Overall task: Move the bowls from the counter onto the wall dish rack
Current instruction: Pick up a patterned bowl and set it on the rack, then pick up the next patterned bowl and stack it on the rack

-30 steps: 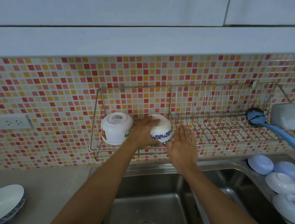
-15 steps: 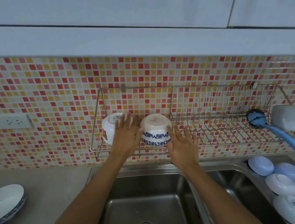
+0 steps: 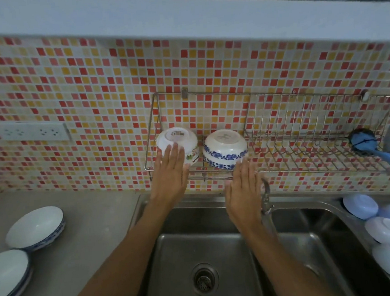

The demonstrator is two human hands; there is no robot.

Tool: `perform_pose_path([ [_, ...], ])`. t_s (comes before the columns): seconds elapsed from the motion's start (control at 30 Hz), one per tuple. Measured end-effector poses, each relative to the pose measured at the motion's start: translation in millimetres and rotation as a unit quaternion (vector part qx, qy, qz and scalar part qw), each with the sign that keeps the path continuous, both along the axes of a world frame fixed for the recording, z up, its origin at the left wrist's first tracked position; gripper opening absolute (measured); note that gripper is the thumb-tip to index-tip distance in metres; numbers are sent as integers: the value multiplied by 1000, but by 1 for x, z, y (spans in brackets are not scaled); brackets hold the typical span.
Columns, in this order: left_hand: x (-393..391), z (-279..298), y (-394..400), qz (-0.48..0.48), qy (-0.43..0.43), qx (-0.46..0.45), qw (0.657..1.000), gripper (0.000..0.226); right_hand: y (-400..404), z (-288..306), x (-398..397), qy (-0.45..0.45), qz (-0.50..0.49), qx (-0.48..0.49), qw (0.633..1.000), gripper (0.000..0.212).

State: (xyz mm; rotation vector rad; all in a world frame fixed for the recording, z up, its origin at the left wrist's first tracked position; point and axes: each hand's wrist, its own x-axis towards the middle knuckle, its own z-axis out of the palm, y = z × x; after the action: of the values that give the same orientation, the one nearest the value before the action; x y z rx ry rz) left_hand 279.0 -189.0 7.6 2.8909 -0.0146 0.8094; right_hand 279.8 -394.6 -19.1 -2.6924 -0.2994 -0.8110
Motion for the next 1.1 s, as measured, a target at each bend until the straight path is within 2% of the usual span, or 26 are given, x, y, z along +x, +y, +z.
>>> perform_pose_path([
  [0.1, -37, -24, 20, -25, -4, 1, 1000, 55, 40, -35, -30, 44, 70, 41, 996, 65],
  [0.2, -85, -51, 57, -24, 61, -31, 997, 57, 91, -70, -54, 139, 143, 39, 979, 67],
  [0.33, -152, -91, 154, 109, 145, -114, 977, 60, 172, -98, -85, 234, 232, 68, 942, 65],
  [0.5, -229, -116, 281, 282, 137, -178, 933, 53, 282, -102, -124, 349, 292, 65, 888, 64],
  [0.67, -278, -136, 363, 388, 128, -278, 869, 58, 380, -99, -158, 427, 316, 52, 846, 54],
  [0.83, -300, -155, 402, 413, 147, -436, 786, 65, 455, -108, -178, 512, 288, 57, 807, 65],
  [0.9, -303, -161, 413, 412, 166, -484, 754, 61, 474, -113, -183, 533, 251, 63, 806, 67],
  [1.0, -302, -165, 422, 380, 177, -540, 730, 41, 488, -123, -187, 533, 210, 53, 818, 59],
  [1.1, -298, -167, 423, 344, 180, -609, 692, 41, 490, -130, -189, 543, 189, 66, 816, 46],
])
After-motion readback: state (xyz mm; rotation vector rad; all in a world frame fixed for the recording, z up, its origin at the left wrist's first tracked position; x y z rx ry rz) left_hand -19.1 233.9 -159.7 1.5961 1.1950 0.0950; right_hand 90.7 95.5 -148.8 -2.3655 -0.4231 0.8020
